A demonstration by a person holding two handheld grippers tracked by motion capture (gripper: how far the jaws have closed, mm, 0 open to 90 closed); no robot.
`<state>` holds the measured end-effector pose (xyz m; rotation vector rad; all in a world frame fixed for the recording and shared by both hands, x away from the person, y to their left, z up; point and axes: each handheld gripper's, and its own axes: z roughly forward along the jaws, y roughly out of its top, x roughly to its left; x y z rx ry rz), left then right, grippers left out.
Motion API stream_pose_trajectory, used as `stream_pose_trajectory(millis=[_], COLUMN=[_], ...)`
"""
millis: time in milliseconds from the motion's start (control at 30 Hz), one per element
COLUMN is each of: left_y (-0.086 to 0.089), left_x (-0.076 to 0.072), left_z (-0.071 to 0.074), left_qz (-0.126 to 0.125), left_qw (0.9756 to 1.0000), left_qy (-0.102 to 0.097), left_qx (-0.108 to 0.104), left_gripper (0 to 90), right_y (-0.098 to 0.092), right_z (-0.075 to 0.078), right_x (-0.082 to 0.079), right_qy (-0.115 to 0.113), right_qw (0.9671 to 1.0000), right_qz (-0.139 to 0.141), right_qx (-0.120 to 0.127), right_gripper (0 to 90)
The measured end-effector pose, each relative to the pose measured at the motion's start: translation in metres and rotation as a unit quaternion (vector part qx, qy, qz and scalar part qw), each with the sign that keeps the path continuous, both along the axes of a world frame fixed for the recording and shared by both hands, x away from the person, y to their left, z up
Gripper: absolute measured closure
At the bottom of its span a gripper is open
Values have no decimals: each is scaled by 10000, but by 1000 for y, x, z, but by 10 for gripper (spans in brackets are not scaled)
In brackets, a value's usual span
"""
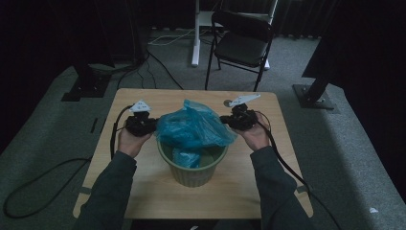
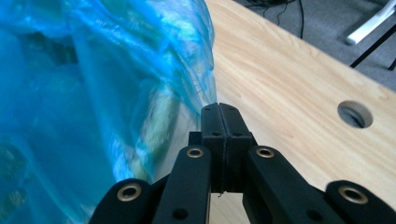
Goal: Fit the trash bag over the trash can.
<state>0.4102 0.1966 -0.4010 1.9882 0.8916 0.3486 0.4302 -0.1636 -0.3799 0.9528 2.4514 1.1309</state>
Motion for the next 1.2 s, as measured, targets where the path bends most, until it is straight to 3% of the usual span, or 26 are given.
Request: stream_pose_trajectory(millis=[267,500,667,767,867,1200], left_y=[1,5,12,18,22,33], left_x=[-3,-5,-7,-11,-18,-34], left_z=[-7,-12,-11,-6,1,16], left_qz=[2,62,173,209,159,54], left_qw=[9999,9998,9997,9998,9997,9984], left_qy=[73,110,108,40,-81,-258], left_qx=[127,175,122,-38,-180,-509], left_gripper=[895,895,894,849,780,688], right_y=[-5,-7,-14,-19,-25,-38], right_z=[-10,-17,-18,-15,-7,16], right_x=[-4,-13,-18,-20,-25,-44], right_qy=[270,266,255,163,-46,-458], right_qw=[9995,9985,9983,9988,9995,9989], right_qz=[70,99,18,-16,-105,-25], right_qx=[-171,-476,-528,-464,-282,123], right_gripper=[899,899,898,877,769,702])
